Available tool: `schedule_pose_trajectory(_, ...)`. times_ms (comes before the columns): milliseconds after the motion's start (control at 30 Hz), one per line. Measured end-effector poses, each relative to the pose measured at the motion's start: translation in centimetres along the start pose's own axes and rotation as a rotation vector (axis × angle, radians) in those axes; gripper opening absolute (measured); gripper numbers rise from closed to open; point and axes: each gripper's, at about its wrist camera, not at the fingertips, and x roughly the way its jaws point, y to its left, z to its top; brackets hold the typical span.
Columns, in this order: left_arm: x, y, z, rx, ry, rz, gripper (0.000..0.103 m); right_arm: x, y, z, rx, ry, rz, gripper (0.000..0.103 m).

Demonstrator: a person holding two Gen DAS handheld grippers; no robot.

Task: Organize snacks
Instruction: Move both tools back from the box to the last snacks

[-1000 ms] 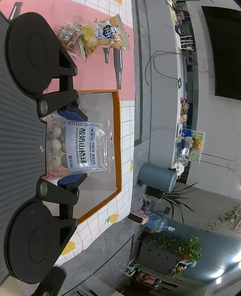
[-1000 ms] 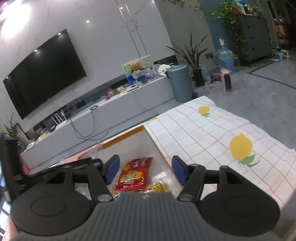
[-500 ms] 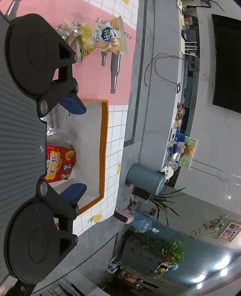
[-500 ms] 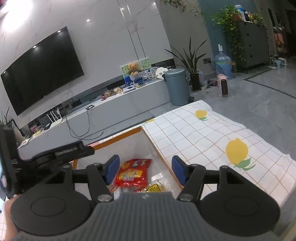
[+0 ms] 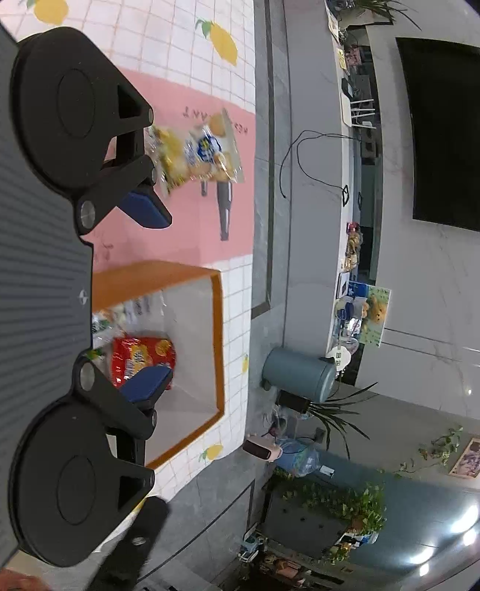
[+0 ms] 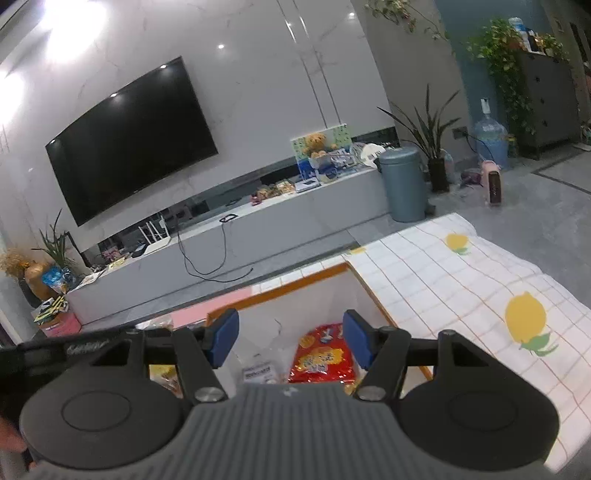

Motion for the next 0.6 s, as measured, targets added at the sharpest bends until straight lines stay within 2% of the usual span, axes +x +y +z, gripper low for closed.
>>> schedule_pose_trajectory(167, -2.2, 1.7, -0.9, 0.017, -0.007, 0.037, 0.098, 0.6, 1.6, -0.5, -0.035, 0.004, -0.008, 0.062)
schedule_pose_trajectory(333, -3.7, 3.5, -2.1, -0.001, 0.013, 0.066, 0.098, 0.5, 4.6, -1.5, -0.107, -0.04, 0.027, 0.062)
schedule_pose_trajectory(467, -4.9, 5.3, -3.0, -0.005, 0.016, 0.099, 0.098, 0.7, 7.3, -2.6, -0.149, -0.073, 0.083, 0.062)
schedule_pose_trajectory(600, -5.7, 7.5, -3.8, -0.035, 0.011, 0.124, 0.098, 1.2, 9.2, -3.9, -0.129, -0.089, 0.162, 0.062)
